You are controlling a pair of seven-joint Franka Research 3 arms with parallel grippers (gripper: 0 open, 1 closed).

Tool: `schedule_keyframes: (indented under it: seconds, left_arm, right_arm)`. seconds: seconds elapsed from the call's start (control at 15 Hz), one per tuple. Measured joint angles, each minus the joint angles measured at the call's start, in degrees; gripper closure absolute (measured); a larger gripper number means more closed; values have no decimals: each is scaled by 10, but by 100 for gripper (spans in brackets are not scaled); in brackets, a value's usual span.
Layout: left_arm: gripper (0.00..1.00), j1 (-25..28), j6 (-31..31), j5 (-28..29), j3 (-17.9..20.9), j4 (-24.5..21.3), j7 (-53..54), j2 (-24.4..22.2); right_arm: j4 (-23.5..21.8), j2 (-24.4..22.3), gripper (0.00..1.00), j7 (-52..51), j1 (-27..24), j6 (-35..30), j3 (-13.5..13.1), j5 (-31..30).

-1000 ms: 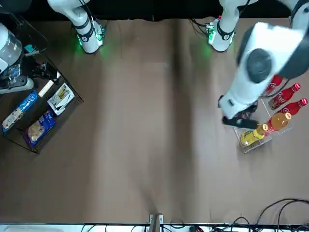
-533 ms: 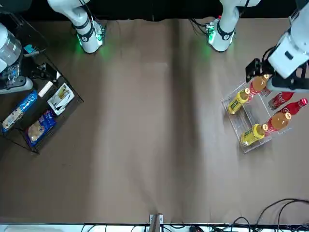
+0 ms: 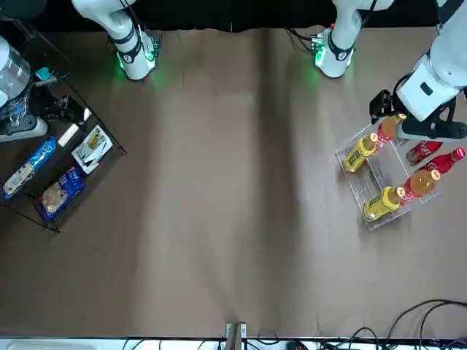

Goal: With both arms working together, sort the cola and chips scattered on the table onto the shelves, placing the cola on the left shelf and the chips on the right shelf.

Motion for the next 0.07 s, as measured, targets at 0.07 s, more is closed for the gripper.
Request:
schedule_keyframes:
  seconds: [0.07]
  left_arm:
    - [0,-5,0,2,0,-1,1,1]
  right_arm:
    - [0,0,0,0,-1,0,-1,0]
